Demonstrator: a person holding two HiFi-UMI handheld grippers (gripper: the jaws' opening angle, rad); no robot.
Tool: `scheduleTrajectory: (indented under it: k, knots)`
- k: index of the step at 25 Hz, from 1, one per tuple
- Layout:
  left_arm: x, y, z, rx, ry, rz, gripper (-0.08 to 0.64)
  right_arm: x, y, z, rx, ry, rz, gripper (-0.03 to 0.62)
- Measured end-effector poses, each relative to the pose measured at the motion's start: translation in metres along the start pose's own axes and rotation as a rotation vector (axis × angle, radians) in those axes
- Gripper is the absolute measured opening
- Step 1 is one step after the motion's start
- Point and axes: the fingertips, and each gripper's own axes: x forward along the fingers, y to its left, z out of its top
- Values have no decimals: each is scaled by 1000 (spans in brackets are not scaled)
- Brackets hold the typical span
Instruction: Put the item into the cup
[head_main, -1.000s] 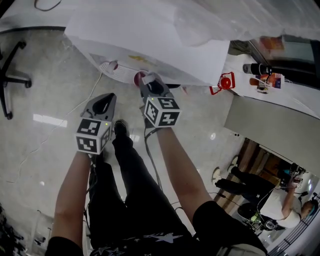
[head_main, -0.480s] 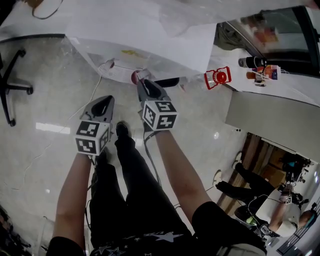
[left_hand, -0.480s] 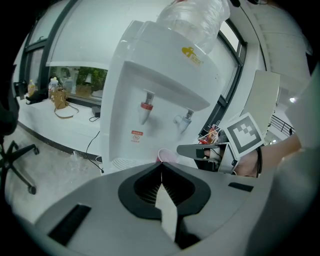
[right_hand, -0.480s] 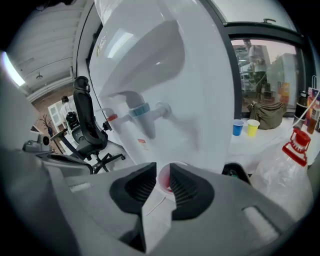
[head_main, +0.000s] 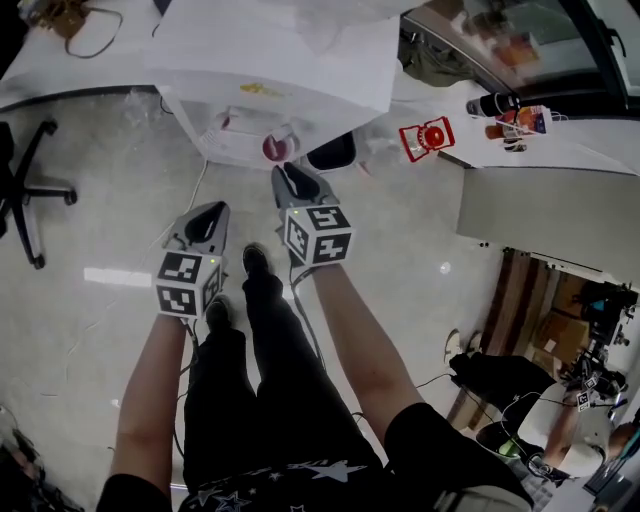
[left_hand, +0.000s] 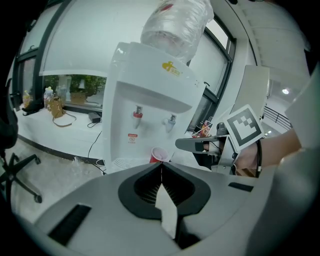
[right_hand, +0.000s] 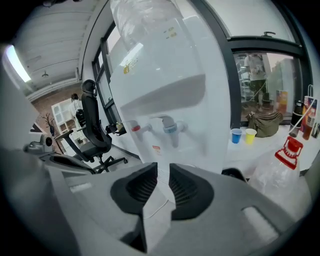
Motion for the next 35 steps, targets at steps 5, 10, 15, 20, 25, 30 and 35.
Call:
scheduleTrajectory:
  k: [5,10,15,20,25,30,35]
  knots:
    - [-29,-13,-1,11,-16,-13,8,-31,12,3,-4,-26,-32,12]
    - [-62,-27,-6,21,-22,-33,8,-62,37,2,-14,-40,-17,2]
    - [-94,-38,-18,50,-23,-60,8,-93,66,-2,-48,-62,-24,2]
    - [-128,-68,-26,194,-6,-105,8,-143,100,-12,-110,-47,-45,2]
    - [-154,-87,-38,191,23,-154,8,-190,122,-24,-41,-53,-87,2]
    - [-185,-102,-32,200,19,-163,8,-235,139,-23,30,-67,-113,2]
    - [-213,-108,-29,168,6,-153,8,-265,147,-29,76,-65,-106,0]
